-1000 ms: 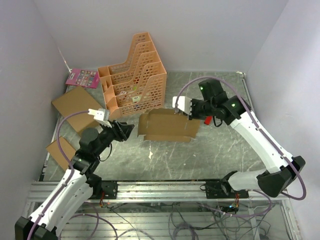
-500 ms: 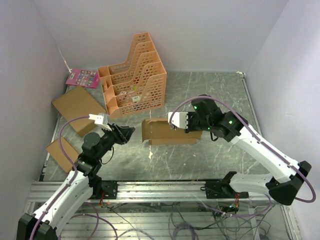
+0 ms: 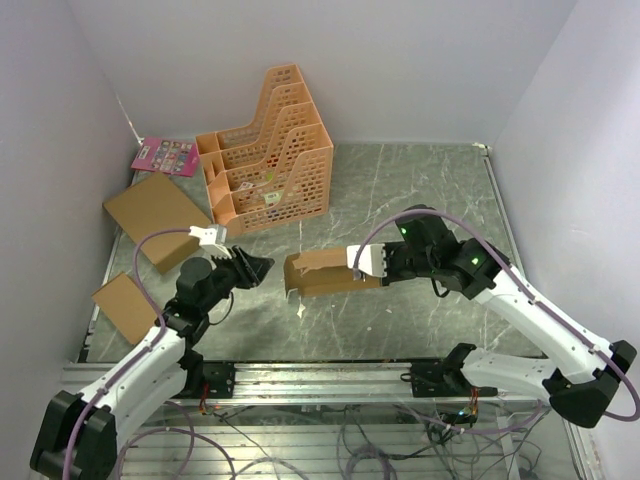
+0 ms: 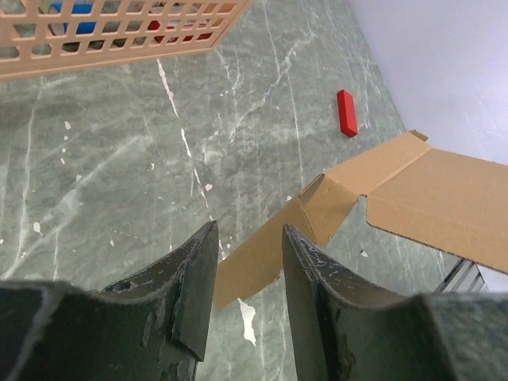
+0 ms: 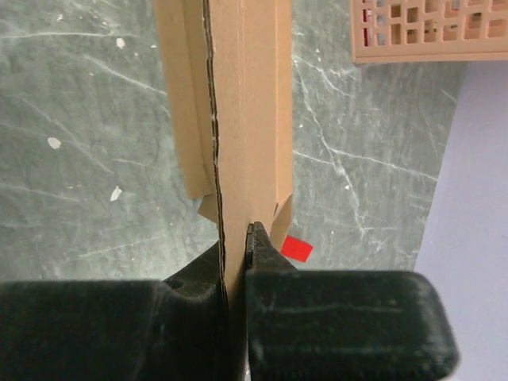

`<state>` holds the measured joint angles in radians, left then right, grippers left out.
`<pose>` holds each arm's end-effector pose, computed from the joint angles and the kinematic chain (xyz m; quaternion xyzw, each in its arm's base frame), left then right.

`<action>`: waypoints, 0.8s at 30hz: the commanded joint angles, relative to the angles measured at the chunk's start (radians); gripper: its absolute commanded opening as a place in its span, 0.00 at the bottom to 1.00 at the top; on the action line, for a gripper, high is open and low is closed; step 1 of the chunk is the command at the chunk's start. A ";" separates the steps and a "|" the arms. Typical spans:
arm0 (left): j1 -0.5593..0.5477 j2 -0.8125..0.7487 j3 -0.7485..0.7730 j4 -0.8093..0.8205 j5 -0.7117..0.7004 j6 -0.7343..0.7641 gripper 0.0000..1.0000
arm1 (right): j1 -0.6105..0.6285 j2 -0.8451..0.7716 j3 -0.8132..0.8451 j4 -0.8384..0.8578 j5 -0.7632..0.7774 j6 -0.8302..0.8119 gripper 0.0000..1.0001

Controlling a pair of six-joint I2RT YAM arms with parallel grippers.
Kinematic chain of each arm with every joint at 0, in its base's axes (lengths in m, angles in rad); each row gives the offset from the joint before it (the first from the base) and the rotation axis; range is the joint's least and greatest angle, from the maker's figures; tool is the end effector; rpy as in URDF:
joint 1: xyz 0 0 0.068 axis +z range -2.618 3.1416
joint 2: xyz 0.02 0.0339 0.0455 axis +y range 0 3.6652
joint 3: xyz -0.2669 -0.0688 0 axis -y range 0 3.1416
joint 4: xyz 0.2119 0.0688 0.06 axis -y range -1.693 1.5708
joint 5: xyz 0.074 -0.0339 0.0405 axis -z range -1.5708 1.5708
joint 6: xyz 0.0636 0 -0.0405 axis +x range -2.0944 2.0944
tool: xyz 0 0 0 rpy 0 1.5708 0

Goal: Fold the paper box

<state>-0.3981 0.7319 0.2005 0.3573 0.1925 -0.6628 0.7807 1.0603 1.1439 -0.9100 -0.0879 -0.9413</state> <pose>0.1510 -0.0767 0.2126 -0.0394 0.7638 -0.3873 0.5148 0.1302 0.1368 0.3228 -0.7163 0.5944 0.0117 0.3654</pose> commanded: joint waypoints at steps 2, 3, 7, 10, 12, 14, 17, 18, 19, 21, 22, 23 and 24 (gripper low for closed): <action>0.001 0.025 0.007 0.060 0.045 0.010 0.49 | -0.003 -0.015 -0.026 -0.045 -0.068 -0.004 0.00; 0.001 0.030 0.007 0.060 0.051 0.012 0.49 | -0.005 -0.010 -0.018 -0.053 -0.083 -0.003 0.00; -0.002 0.028 0.010 0.055 0.068 0.028 0.49 | -0.007 0.022 0.030 -0.103 -0.110 0.006 0.00; -0.007 0.017 0.007 0.051 0.072 0.043 0.50 | -0.007 0.044 0.068 -0.132 -0.121 0.012 0.00; -0.011 0.011 0.005 0.048 0.071 0.051 0.50 | -0.008 0.057 0.089 -0.153 -0.128 0.012 0.00; -0.017 0.007 0.002 0.047 0.068 0.060 0.50 | -0.009 0.073 0.111 -0.171 -0.123 0.012 0.00; -0.024 0.007 0.000 0.035 0.060 0.079 0.50 | -0.012 0.099 0.145 -0.202 -0.125 0.004 0.00; -0.026 0.005 -0.002 0.036 0.059 0.086 0.49 | -0.014 0.106 0.156 -0.216 -0.126 0.002 0.00; -0.029 0.003 -0.006 0.042 0.060 0.089 0.49 | -0.016 0.115 0.165 -0.226 -0.127 -0.002 0.00; -0.038 -0.010 -0.024 0.054 0.045 0.093 0.49 | -0.018 0.129 0.180 -0.245 -0.129 -0.010 0.00; -0.042 -0.021 -0.033 0.064 0.037 0.098 0.49 | -0.019 0.136 0.191 -0.257 -0.129 -0.014 0.00; -0.049 -0.032 -0.043 0.070 0.027 0.105 0.48 | -0.021 0.142 0.202 -0.269 -0.133 -0.016 0.00; -0.059 -0.044 -0.050 0.072 0.018 0.113 0.49 | -0.023 0.149 0.216 -0.279 -0.134 -0.019 0.00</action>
<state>-0.4305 0.7288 0.1841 0.3771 0.2390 -0.5976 0.7670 1.1889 1.3106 -1.1072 -0.1944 -0.9493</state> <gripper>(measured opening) 0.487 0.009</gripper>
